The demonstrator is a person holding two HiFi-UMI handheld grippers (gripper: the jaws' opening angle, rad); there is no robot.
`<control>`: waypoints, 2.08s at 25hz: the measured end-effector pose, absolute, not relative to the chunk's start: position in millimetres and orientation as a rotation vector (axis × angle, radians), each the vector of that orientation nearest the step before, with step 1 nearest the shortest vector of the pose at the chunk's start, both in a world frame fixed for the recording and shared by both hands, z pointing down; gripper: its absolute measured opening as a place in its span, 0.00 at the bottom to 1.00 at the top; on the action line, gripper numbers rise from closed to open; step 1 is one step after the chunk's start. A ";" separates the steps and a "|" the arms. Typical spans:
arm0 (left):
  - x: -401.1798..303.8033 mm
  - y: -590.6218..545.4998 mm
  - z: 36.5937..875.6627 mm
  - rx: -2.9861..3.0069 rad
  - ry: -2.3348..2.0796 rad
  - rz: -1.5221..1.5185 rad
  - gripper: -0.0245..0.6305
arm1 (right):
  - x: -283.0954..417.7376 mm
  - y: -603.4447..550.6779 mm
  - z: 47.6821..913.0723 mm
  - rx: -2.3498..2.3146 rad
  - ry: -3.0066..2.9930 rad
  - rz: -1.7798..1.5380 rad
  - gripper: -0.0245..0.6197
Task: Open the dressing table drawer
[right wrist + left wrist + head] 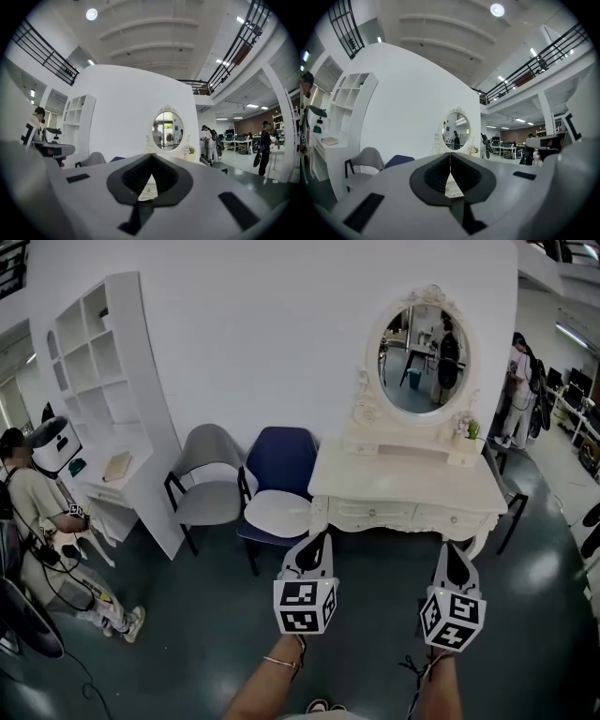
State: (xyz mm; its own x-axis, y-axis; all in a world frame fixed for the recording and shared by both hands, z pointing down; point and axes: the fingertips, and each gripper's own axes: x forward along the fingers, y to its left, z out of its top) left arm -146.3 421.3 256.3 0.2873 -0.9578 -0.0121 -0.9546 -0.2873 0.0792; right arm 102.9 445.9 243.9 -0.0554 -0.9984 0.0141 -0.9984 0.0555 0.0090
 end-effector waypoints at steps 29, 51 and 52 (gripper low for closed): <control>-141.7 441.6 273.5 2.506 -1.756 -0.020 0.32 | 117.8 475.2 264.9 2.225 -2.227 0.122 0.05; -159.7 403.8 299.3 2.476 -1.740 0.042 0.33 | 119.6 443.6 286.0 2.249 -2.162 0.200 0.05; -158.8 400.0 299.8 2.477 -1.744 0.047 0.33 | 120.6 438.8 287.3 2.249 -2.163 0.206 0.05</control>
State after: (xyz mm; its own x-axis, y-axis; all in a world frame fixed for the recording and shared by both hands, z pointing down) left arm -158.8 400.0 299.8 0.3390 -0.9365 0.0897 -0.9400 -0.3332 0.0739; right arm 120.6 438.8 287.3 0.0344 -0.9940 0.1043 -0.9958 -0.0430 -0.0808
